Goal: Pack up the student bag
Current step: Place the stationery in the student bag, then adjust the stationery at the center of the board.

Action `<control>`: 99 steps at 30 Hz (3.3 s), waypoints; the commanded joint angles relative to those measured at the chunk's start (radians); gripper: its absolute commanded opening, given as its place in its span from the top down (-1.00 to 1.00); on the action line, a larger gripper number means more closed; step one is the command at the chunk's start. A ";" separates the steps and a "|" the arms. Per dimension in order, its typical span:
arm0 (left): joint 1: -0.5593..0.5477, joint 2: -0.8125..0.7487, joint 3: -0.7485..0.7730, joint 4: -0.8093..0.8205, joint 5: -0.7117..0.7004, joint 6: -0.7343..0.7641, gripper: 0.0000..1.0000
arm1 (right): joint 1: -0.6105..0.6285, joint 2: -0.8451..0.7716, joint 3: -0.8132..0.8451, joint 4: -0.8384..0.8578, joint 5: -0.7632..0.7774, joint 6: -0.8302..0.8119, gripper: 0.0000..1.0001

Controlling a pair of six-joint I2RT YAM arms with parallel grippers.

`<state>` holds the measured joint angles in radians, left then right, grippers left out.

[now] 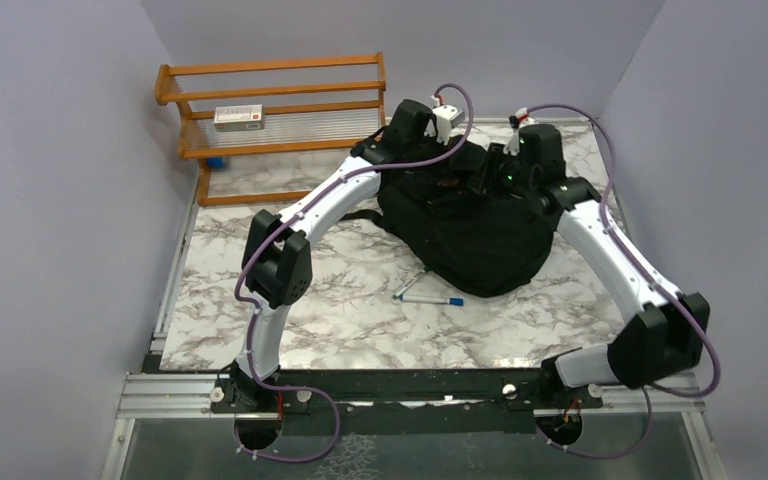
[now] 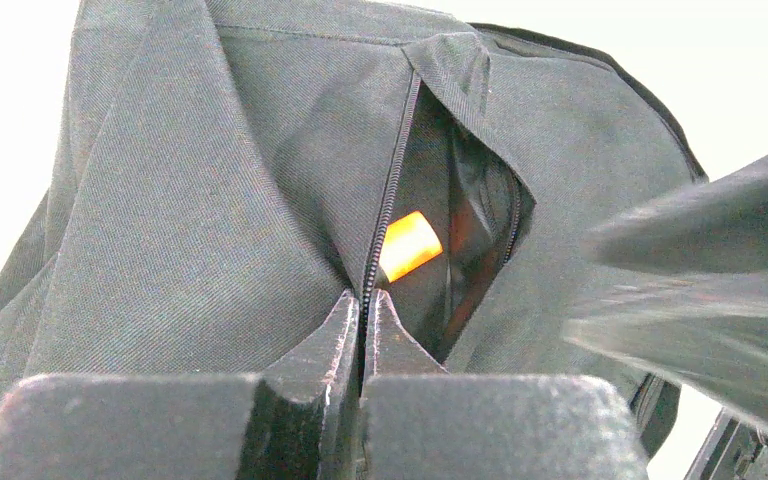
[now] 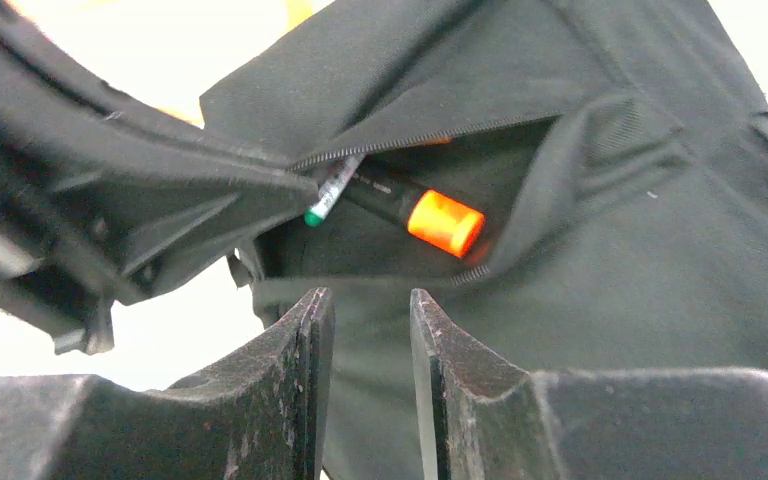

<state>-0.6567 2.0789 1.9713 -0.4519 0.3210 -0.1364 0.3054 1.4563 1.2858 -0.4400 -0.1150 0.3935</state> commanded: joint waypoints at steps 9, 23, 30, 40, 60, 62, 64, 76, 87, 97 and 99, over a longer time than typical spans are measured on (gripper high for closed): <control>0.022 -0.053 -0.041 0.089 0.017 0.000 1.00 | 0.129 -0.410 -0.229 -0.116 0.098 0.098 0.25; 0.048 -0.072 -0.074 0.110 0.042 0.000 1.00 | 0.754 -0.230 -0.434 0.025 0.280 0.169 0.22; 0.048 -0.095 -0.107 0.113 0.026 0.021 1.00 | 0.754 -0.129 -0.434 0.083 0.318 -0.070 -0.07; 0.049 -0.103 -0.123 0.113 0.028 0.032 1.00 | 0.738 -0.019 -0.400 0.089 0.266 -0.431 -0.33; 0.054 -0.108 -0.139 0.113 0.026 0.037 1.00 | 0.617 0.152 -0.362 0.042 0.075 -0.566 0.10; 0.055 -0.107 -0.139 0.113 0.032 0.034 1.00 | 0.619 0.157 -0.371 0.041 0.092 -0.561 0.14; 0.055 -0.108 -0.141 0.113 0.035 0.034 1.00 | 0.618 0.167 -0.379 0.040 0.110 -0.558 0.19; 0.060 -0.102 -0.142 0.113 0.040 0.034 1.00 | 0.620 0.154 -0.378 0.045 0.067 -0.557 0.62; 0.064 -0.103 -0.143 0.113 0.044 0.033 1.00 | 0.619 0.057 -0.388 0.100 -0.008 -0.437 0.85; 0.069 -0.112 -0.144 0.113 0.042 0.035 1.00 | 0.623 0.140 -0.313 0.199 -0.168 -0.479 0.85; 0.070 -0.112 -0.145 0.113 0.045 0.033 1.00 | 0.637 0.168 -0.283 0.204 -0.183 -0.488 0.85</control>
<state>-0.6079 2.0327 1.8359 -0.3653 0.3557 -0.1146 0.9268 1.5764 0.9295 -0.3088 -0.2123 -0.0795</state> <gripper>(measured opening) 0.014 0.185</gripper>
